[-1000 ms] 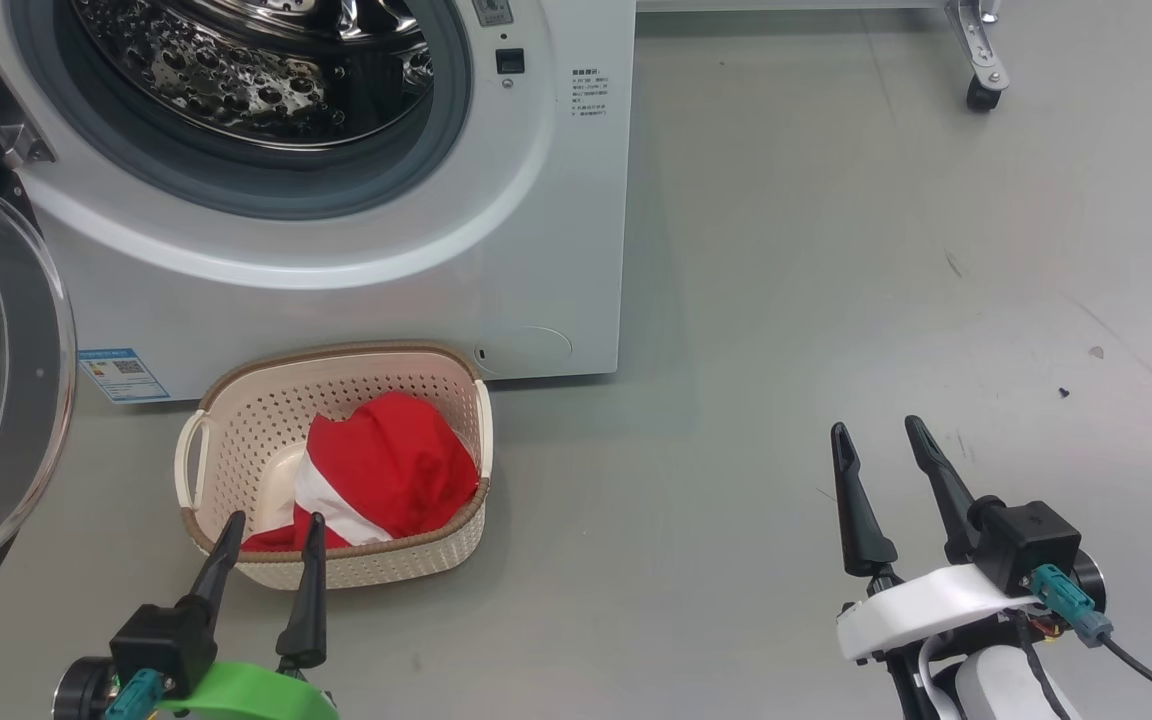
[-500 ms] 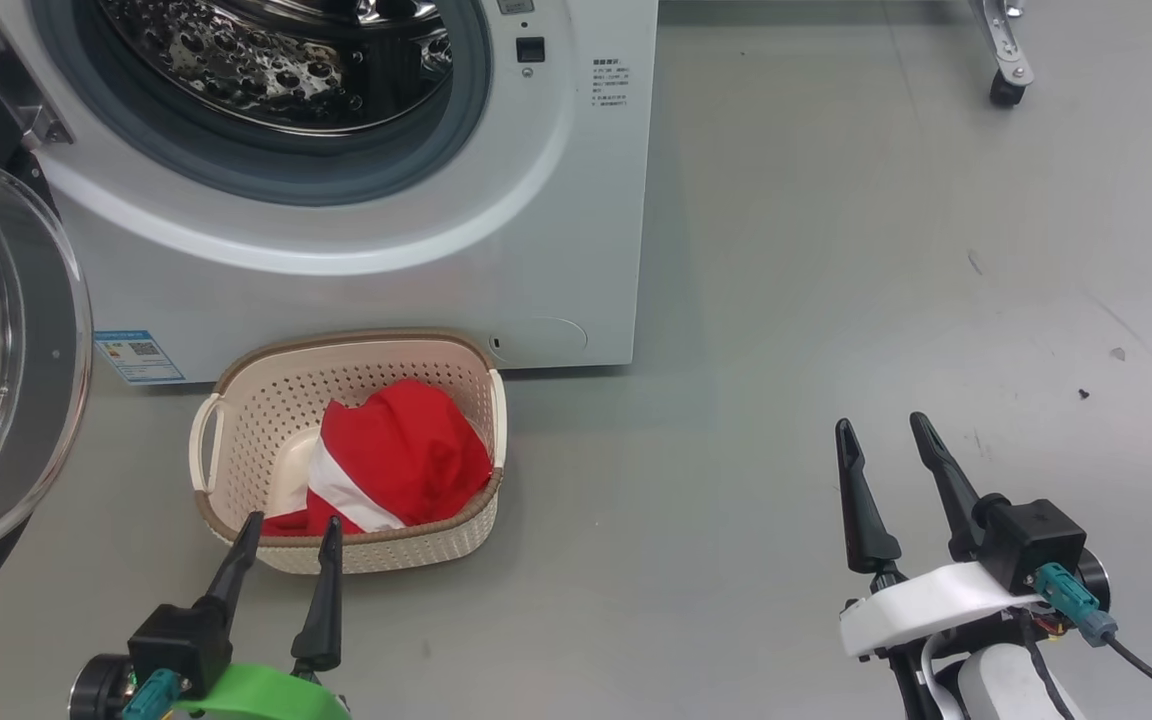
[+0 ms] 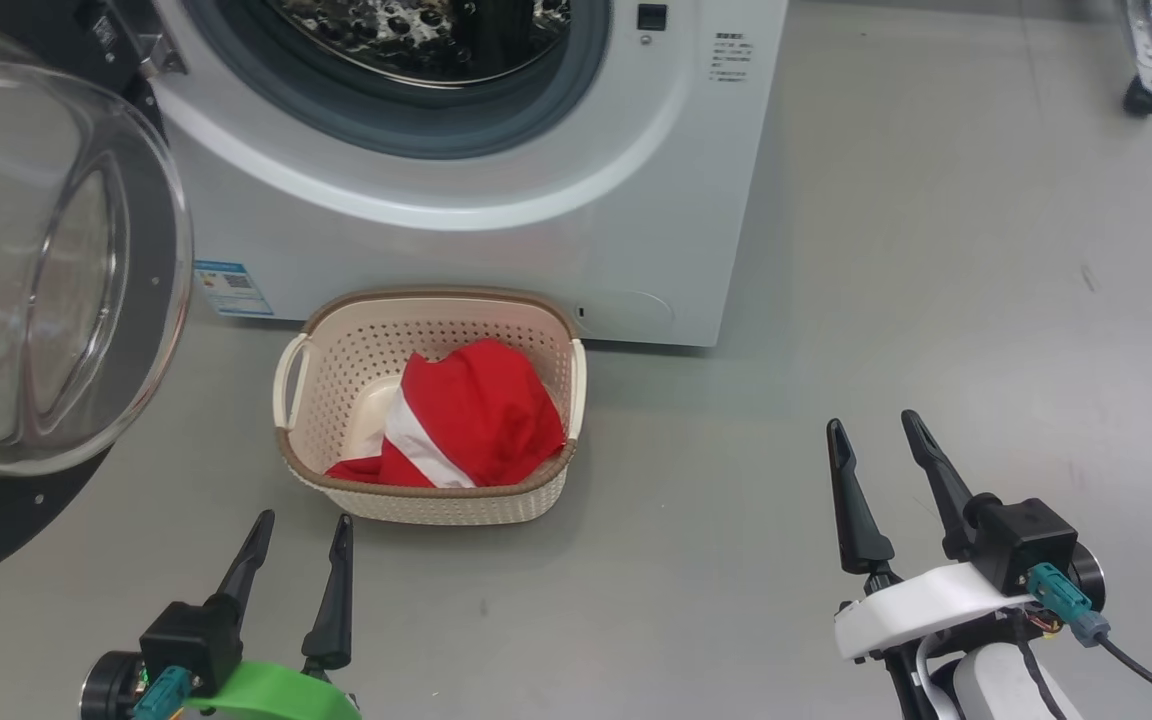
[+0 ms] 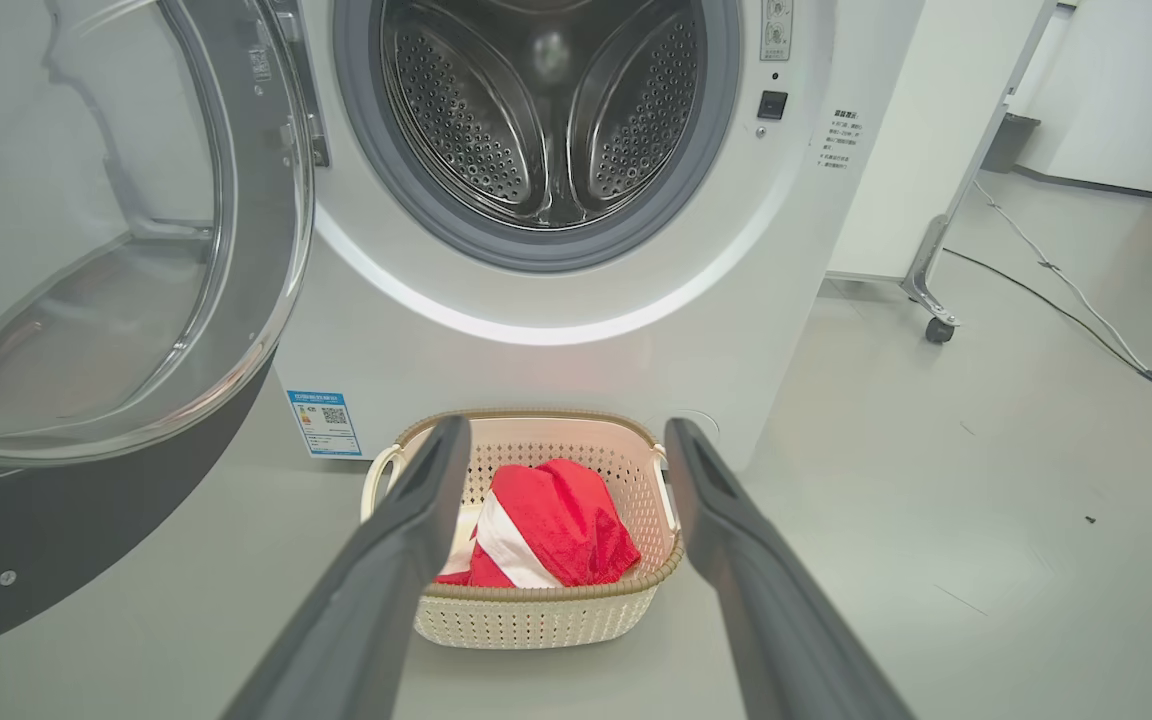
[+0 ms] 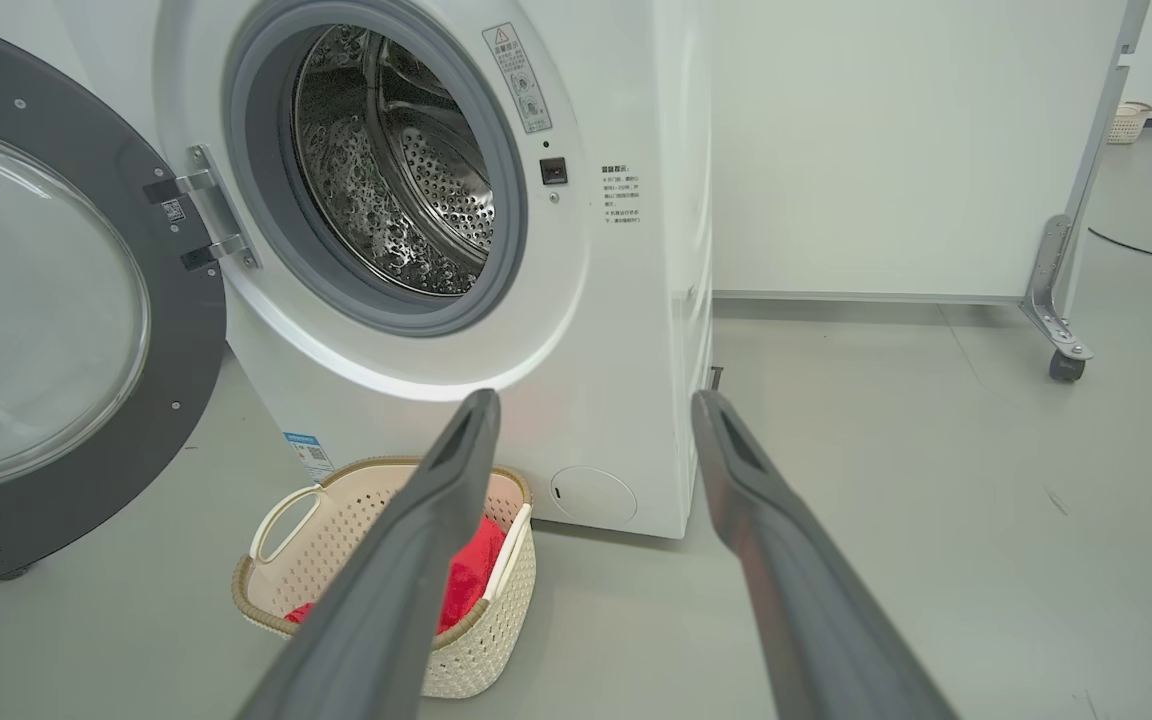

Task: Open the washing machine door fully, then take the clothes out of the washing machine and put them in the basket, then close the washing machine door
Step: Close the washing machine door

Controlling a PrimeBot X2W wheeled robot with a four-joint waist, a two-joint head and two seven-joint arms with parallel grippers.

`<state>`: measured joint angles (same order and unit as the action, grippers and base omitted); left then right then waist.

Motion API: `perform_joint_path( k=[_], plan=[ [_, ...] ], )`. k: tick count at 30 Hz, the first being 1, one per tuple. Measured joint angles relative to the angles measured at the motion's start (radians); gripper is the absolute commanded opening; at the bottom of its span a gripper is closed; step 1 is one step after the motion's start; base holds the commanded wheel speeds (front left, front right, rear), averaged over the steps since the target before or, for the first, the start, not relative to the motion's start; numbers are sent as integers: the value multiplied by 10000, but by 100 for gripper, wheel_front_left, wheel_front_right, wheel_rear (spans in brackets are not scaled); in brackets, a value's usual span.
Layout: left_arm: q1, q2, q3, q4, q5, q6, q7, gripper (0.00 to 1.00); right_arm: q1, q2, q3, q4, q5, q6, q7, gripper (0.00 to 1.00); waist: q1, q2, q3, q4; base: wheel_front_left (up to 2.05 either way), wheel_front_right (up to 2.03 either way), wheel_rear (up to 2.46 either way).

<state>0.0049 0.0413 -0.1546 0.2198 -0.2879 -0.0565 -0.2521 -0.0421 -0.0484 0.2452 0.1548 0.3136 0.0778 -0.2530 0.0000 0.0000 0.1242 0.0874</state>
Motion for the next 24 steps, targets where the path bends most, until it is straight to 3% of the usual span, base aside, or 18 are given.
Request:
perform_joint_path(
  k=[24],
  plan=[
    [-4,0,-35,-8,-96,395,0,100,-159,-29,339,245,-63,182,-2,100,1,0,-272,3325,0,0,0]
  ],
)
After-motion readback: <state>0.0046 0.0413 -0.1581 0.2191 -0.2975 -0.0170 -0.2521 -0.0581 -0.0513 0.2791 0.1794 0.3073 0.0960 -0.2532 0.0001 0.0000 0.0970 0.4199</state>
